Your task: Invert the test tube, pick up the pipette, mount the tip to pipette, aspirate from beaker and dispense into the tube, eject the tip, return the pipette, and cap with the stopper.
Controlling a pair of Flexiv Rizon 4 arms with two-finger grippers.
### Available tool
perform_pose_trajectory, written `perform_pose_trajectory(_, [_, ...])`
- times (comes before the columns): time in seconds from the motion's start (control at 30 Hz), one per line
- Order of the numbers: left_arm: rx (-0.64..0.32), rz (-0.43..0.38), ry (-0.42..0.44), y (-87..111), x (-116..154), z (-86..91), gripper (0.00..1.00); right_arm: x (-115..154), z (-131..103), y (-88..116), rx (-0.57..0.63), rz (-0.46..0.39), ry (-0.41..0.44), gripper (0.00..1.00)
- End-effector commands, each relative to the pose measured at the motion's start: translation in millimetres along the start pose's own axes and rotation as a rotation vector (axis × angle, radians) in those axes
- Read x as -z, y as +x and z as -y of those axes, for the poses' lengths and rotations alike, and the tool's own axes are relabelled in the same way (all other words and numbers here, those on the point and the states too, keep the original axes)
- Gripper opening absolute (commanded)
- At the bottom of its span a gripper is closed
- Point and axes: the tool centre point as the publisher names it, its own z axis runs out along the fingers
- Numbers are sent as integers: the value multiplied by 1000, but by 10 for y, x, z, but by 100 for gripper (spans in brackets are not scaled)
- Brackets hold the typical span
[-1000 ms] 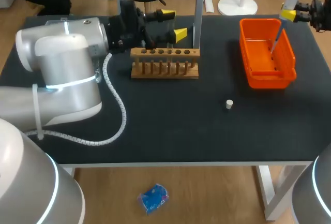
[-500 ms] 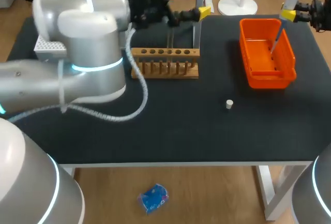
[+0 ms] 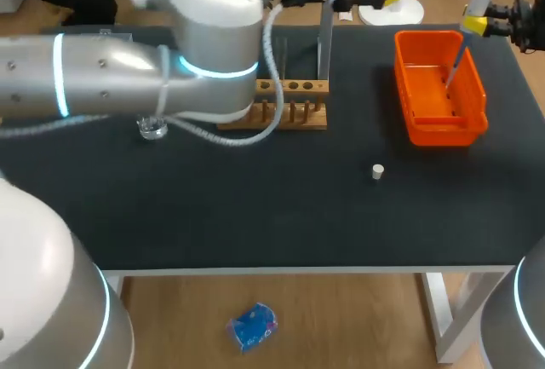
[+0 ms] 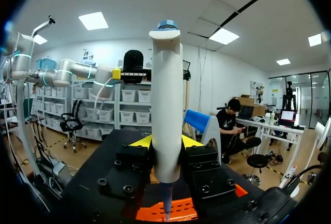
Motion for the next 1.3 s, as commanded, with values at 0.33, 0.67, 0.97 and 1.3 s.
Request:
perform_pose_trajectory(0.33, [1, -3, -206, -47, -420, 30, 100, 1, -6, 8, 0, 1, 2, 0])
perform_pose_trajectory(0.67, [1, -6, -174, -79, -457, 27, 100, 1, -6, 8, 0, 1, 2, 0])
perform_pose_trajectory(0.97, [-11, -70, -104, -184, -708, 102, 71, 1, -6, 8, 0, 1, 2, 0])
perform_pose_trajectory(1.3, [-28, -97, -34, -180, -928, 267, 0, 1, -6, 8, 0, 1, 2, 0])
